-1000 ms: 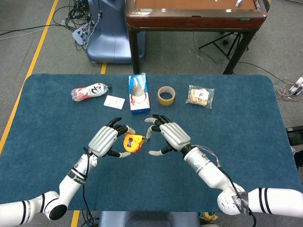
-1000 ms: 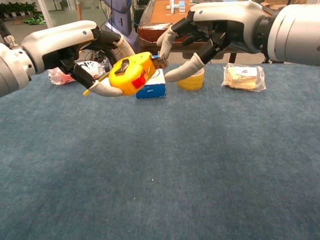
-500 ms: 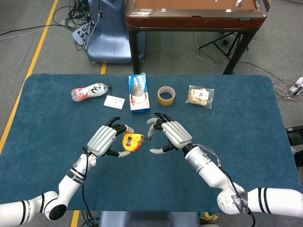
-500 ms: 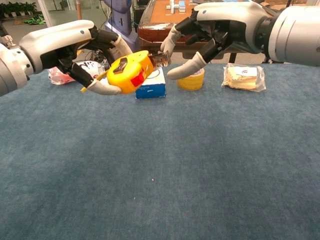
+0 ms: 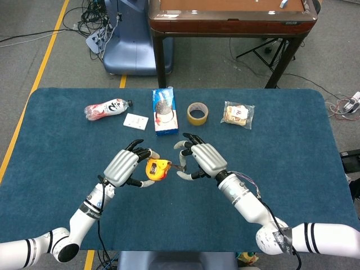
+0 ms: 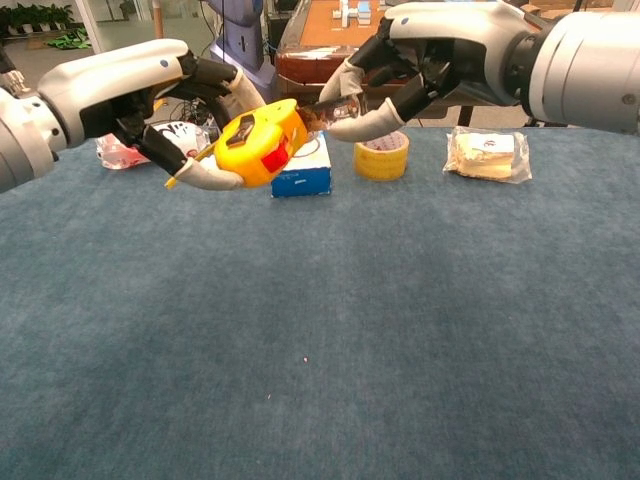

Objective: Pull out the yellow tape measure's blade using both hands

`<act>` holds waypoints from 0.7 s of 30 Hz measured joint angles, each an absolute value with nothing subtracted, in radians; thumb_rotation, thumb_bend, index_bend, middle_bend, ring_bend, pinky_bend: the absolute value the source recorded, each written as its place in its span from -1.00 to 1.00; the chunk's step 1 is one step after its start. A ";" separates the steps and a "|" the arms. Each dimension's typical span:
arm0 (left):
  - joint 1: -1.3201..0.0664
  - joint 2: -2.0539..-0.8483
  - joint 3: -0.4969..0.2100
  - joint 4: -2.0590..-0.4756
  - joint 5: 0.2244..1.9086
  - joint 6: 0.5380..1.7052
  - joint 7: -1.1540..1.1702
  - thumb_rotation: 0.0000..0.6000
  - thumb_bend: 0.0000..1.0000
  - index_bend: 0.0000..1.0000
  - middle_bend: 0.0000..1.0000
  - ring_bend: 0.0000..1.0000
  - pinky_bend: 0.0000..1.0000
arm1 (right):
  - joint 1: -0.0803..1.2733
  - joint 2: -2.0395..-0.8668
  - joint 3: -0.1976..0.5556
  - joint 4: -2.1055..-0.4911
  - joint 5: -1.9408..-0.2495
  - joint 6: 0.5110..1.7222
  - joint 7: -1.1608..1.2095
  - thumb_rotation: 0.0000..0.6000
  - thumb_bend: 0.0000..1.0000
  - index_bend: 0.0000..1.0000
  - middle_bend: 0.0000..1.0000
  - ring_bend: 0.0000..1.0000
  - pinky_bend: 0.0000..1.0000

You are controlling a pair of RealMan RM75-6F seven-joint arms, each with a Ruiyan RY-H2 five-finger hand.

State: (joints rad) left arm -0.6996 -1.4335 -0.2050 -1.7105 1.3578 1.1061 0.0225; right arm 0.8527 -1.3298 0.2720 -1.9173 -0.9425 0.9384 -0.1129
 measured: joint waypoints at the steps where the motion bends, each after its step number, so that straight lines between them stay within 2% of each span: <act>1: -0.700 -1.433 -0.205 -1.710 1.358 1.106 0.022 1.00 -0.66 0.03 0.05 -0.32 -0.85 | 0.853 -1.331 0.272 -1.916 -0.942 0.939 -0.114 1.00 -0.22 0.39 -0.46 -1.00 -1.00; 8: -0.699 -1.434 -0.203 -1.705 1.358 1.105 0.015 1.00 -0.66 0.03 0.05 -0.32 -0.85 | 0.855 -1.335 0.272 -1.910 -0.936 0.942 -0.116 1.00 -0.21 0.40 -0.45 -1.00 -1.00; 16: -0.697 -1.434 -0.196 -1.692 1.362 1.102 0.002 1.00 -0.66 0.03 0.05 -0.32 -0.85 | 0.853 -1.340 0.270 -1.892 -0.935 0.948 -0.118 1.00 0.12 0.43 -0.42 -1.00 -1.00; 21: -0.691 -1.425 -0.188 -1.685 1.374 1.104 -0.009 1.00 -0.66 0.03 0.05 -0.32 -0.85 | 0.848 -1.337 0.266 -1.884 -0.939 0.950 -0.118 1.00 0.17 0.45 -0.41 -0.99 -1.00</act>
State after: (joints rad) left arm -0.6911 -1.4249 -0.1876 -1.6851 1.3740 1.1039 -0.0088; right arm 0.8478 -1.3375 0.2661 -1.8836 -0.9390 0.9496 -0.1175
